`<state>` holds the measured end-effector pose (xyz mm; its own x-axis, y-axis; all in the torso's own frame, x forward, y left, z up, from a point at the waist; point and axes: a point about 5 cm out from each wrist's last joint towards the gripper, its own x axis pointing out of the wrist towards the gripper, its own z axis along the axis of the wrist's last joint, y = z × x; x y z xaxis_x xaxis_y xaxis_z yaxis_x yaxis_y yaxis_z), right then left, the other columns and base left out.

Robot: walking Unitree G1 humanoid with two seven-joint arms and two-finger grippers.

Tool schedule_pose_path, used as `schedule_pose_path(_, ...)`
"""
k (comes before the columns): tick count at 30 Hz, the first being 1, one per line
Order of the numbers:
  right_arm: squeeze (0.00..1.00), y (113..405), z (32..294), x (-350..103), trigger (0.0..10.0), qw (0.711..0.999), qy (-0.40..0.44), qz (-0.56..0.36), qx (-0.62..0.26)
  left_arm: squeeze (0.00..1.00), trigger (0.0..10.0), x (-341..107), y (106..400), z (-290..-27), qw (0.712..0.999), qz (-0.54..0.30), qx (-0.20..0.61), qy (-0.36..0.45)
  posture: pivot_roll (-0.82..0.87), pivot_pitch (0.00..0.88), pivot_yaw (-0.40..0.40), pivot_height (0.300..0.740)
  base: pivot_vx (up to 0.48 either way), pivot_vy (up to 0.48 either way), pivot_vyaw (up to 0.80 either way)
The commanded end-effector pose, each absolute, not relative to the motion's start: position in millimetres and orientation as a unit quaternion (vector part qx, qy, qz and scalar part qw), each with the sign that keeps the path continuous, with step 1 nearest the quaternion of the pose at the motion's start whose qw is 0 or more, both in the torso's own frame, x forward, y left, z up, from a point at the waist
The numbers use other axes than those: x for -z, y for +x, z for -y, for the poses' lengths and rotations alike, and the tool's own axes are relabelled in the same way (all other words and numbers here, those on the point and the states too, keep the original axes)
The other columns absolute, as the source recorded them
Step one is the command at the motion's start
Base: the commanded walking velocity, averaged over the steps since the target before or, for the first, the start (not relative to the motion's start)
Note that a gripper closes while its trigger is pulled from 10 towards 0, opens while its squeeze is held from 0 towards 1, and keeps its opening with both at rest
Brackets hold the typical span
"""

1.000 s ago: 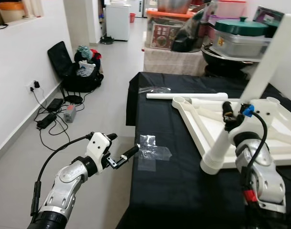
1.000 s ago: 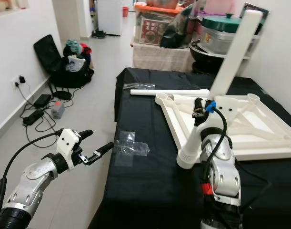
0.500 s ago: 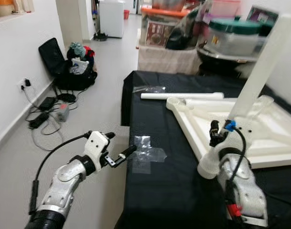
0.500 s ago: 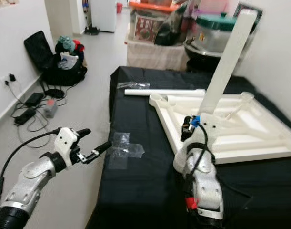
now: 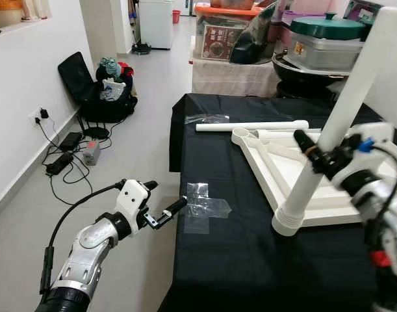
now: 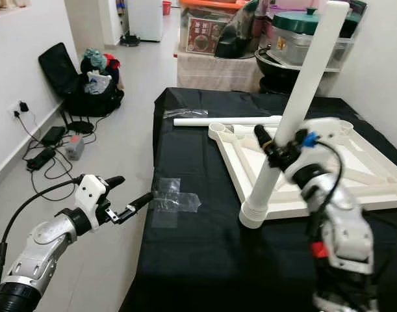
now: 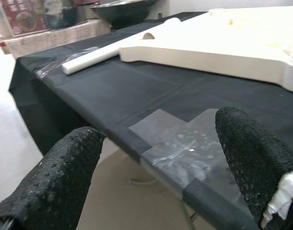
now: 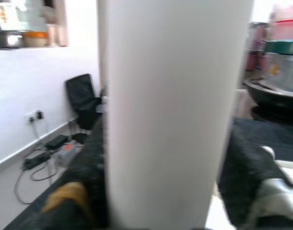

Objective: Building children table

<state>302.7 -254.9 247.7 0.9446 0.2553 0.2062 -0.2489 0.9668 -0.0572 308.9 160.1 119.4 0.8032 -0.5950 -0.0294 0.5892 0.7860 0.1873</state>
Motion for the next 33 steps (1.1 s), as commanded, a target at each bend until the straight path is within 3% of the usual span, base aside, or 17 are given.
schedule_pose_path(1,0.0,308.5,256.0,-241.5,0.0,0.987,-0.015,0.092,-0.128,0.0,10.0,-116.7,306.8,-159.4,0.945,0.011,0.312,0.093,0.05,0.0,-0.1,0.74,0.0,0.0,0.0)
schedule_pose_path(6,0.0,315.5,250.2,-224.8,0.0,0.995,-0.012,0.057,-0.085,0.0,10.0,-115.8,306.3,-161.4,0.945,0.009,0.312,0.094,0.05,0.0,-0.098,0.74,0.0,0.0,0.0)
schedule_pose_path(9,0.0,315.5,276.6,-205.0,0.0,0.993,0.007,0.007,0.12,0.0,10.0,-115.9,305.9,-163.1,0.945,0.007,0.312,0.096,0.04,0.0,-0.093,0.74,0.0,0.0,0.0)
schedule_pose_path(11,0.0,315.5,276.6,-205.0,0.0,0.993,0.007,0.007,0.12,0.0,10.0,-115.9,305.9,-163.1,0.945,0.007,0.312,0.096,0.04,0.0,-0.093,0.74,0.0,0.0,0.0)
schedule_pose_path(12,0.0,307.9,285.6,-199.2,0.0,0.977,0.03,0.003,0.211,0.0,10.0,-115.7,305.9,-162.9,0.945,0.007,0.312,0.097,0.04,0.0,-0.096,0.74,0.0,0.0,0.0)
schedule_pose_path(14,0.0,283.7,272.2,-181.6,0.0,0.945,0.065,-0.011,0.32,0.0,10.0,-116.1,306.2,-161.6,0.945,0.008,0.311,0.095,0.04,0.0,-0.092,0.74,0.0,0.0,0.0)
schedule_pose_path(15,0.0,276.8,263.1,-176.9,0.0,0.939,0.073,-0.019,0.335,0.0,10.0,-116.3,306.3,-161.2,0.946,0.008,0.311,0.095,0.04,0.0,-0.091,0.74,0.0,0.0,0.0)
schedule_pose_path(18,0.0,275.2,226.0,-167.9,0.0,0.952,0.094,-0.047,0.286,0.0,10.0,-114.6,305.7,-160.3,0.945,0.006,0.314,0.095,0.04,0.0,-0.085,0.74,0.0,0.0,0.0)
schedule_pose_path(19,0.0,278.3,211.4,-170.5,10.0,0.965,0.094,-0.035,0.24,0.0,10.0,-114.4,306.0,-159.9,0.944,0.005,0.315,0.095,0.03,0.0,-0.079,0.74,0.0,0.0,0.0)
schedule_pose_path(23,0.0,283.3,194.7,-176.5,10.0,0.981,0.081,-0.014,0.174,0.0,10.0,-115.4,308.1,-159.0,0.944,0.006,0.317,0.095,0.03,0.0,-0.079,0.74,0.0,0.0,0.0)
schedule_pose_path(24,1.0,287.8,198.5,-181.6,10.0,0.983,0.082,-0.004,0.166,0.0,10.0,-116.4,309.4,-158.8,0.944,0.007,0.316,0.095,0.03,0.0,-0.083,0.74,0.0,0.0,0.0)
schedule_pose_path(26,1.0,292.5,202.3,-187.7,10.0,0.984,0.083,0.007,0.155,0.0,10.0,-117.0,310.1,-158.7,0.944,0.008,0.316,0.095,0.03,0.0,-0.083,0.74,0.0,0.0,0.0)
schedule_pose_path(27,0.0,297.9,206.3,-197.4,10.0,0.987,0.08,0.028,0.136,0.0,10.0,-117.3,310.5,-158.7,0.944,0.009,0.316,0.095,0.03,0.0,-0.083,0.74,0.0,0.0,0.0)
schedule_pose_path(31,0.0,307.9,205.8,-228.9,10.0,0.988,0.122,0.091,0.023,0.0,10.0,-116.0,309.4,-159.0,0.944,0.008,0.316,0.094,0.03,0.0,-0.085,0.74,0.0,0.0,0.0)
schedule_pose_path(33,0.0,306.9,203.4,-243.7,10.0,0.979,0.125,0.109,-0.122,0.0,10.0,-115.7,308.7,-158.7,0.944,0.008,0.316,0.093,0.03,0.0,-0.087,0.74,0.0,0.0,0.0)
